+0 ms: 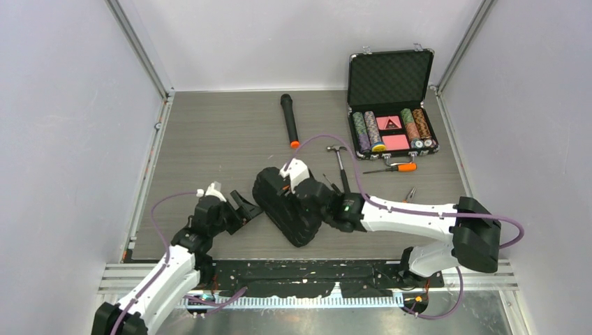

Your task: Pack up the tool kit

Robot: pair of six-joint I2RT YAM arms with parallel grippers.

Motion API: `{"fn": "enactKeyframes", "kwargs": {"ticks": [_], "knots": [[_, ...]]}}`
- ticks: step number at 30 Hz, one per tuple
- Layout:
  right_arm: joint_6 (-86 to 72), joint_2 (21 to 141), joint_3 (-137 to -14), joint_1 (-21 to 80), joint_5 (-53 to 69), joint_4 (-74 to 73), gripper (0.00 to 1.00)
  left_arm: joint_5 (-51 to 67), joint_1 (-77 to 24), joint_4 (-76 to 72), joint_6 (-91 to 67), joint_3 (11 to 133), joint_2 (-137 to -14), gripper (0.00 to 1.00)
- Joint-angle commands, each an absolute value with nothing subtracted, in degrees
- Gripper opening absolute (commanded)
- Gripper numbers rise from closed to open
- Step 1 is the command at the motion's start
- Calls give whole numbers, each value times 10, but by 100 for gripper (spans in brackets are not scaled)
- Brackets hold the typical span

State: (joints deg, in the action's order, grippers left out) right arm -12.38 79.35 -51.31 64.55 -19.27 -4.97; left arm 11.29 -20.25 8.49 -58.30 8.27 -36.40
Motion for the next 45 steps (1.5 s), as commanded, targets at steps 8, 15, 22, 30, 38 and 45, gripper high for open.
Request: {"fn": "enactKeyframes", "kwargs": {"ticks": [8, 15, 22, 30, 38, 45], "knots": [[-4, 872, -605, 790, -475, -85, 29, 85, -203, 138, -632, 65, -209, 79], [-11, 895, -631, 808, -460, -93, 49, 83, -203, 184, -619, 106, -168, 91], [-32, 874, -629, 799, -422, -95, 57, 90, -203, 180, -617, 161, -184, 100], [-46, 881, -620, 795, -409, -91, 57, 89, -203, 135, -611, 227, -292, 100], [-52, 876, -615, 794, -385, -79, 57, 110, -205, 88, -611, 226, -385, 99], [-77, 847, -599, 765, -299, -60, 58, 108, -205, 73, -616, 168, -422, 81]]}}
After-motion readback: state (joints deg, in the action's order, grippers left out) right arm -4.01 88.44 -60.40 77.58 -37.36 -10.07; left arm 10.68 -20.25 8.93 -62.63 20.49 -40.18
